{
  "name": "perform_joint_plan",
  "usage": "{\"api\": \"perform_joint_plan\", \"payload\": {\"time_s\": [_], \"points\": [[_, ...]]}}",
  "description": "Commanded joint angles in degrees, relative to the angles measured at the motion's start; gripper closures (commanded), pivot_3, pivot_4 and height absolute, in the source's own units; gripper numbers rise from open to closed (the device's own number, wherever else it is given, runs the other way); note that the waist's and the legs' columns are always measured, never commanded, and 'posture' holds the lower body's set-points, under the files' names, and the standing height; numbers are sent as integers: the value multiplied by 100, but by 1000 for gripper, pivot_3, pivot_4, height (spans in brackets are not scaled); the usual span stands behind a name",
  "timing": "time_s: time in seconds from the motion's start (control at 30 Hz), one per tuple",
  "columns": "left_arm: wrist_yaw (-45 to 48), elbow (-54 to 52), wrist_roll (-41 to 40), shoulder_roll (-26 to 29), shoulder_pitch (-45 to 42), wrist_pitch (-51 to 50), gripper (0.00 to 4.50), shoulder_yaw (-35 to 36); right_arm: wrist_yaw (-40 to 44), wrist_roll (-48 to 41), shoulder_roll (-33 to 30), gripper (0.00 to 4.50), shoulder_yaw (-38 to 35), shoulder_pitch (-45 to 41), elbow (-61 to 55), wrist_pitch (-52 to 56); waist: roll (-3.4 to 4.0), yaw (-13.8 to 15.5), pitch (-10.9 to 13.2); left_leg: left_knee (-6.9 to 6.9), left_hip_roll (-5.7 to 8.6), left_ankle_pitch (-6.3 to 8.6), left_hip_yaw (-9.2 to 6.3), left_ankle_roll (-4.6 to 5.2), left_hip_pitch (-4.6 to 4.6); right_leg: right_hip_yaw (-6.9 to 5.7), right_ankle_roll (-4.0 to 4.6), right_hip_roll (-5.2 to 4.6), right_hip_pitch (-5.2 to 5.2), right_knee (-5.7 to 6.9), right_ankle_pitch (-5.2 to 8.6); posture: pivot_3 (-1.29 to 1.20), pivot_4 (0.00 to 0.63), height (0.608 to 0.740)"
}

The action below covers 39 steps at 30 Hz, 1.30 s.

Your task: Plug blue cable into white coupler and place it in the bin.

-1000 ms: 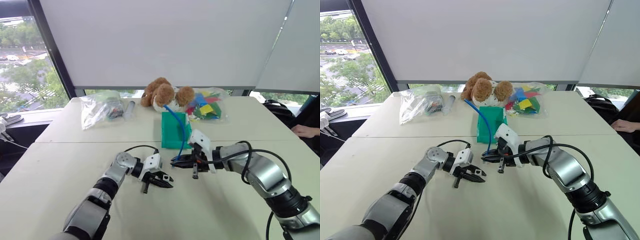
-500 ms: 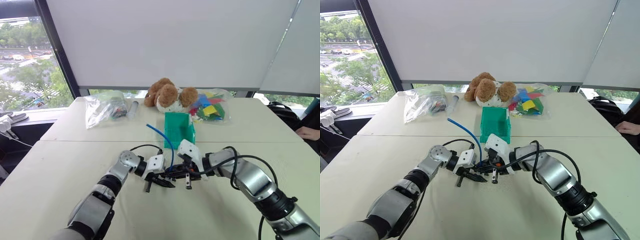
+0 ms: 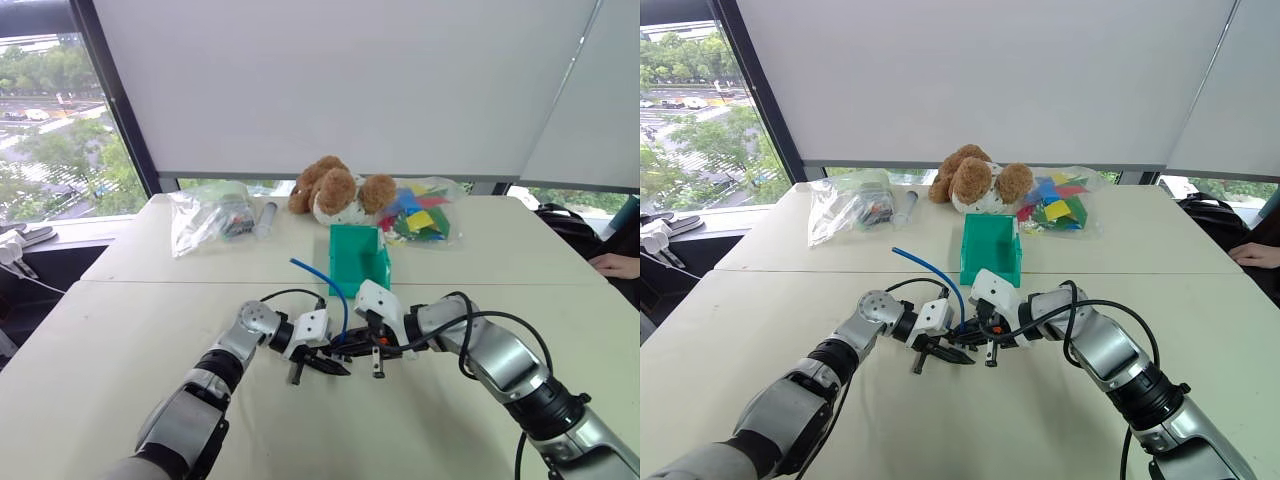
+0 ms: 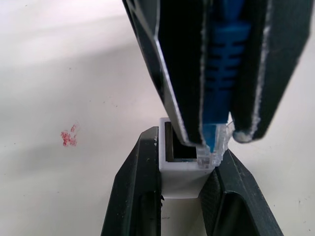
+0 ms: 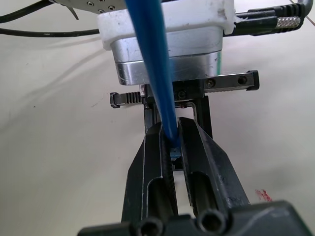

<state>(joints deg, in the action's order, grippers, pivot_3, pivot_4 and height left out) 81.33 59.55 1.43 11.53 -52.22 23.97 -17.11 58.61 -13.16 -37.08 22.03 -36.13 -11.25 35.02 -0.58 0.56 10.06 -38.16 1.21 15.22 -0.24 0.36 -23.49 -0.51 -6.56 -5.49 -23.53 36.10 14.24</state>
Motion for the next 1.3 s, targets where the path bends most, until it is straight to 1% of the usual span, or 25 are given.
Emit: {"api": "perform_joint_plan", "payload": {"time_s": [0.03,0.27,0.43,0.8,1.3], "points": [[-72,48,124,11,19,-52,4088,-10,25,55,-43,4500,-163,-118,-57,-29,0,0,0,0,0,0,0,0,0,0,0,0,0,0,0,0,150,740],[-91,43,127,3,25,-60,4088,0,66,166,-54,4500,-172,-187,63,-116,0,2,0,-1,0,0,0,0,0,0,0,0,1,0,0,0,150,740],[-90,39,128,16,33,-66,4088,3,120,79,-54,4500,-280,-234,20,-26,0,4,0,-1,0,0,0,0,0,0,0,0,1,0,0,0,150,740],[-123,80,138,-3,-7,-59,4088,8,247,166,-142,4500,-212,-233,9,-26,0,5,0,-2,1,0,0,0,0,0,0,0,1,0,0,0,150,740],[-147,101,134,-15,-32,-75,4088,28,251,328,1,4500,-77,-180,-36,-73,0,7,0,-2,1,0,0,0,0,0,0,0,2,1,0,0,150,740]]}}
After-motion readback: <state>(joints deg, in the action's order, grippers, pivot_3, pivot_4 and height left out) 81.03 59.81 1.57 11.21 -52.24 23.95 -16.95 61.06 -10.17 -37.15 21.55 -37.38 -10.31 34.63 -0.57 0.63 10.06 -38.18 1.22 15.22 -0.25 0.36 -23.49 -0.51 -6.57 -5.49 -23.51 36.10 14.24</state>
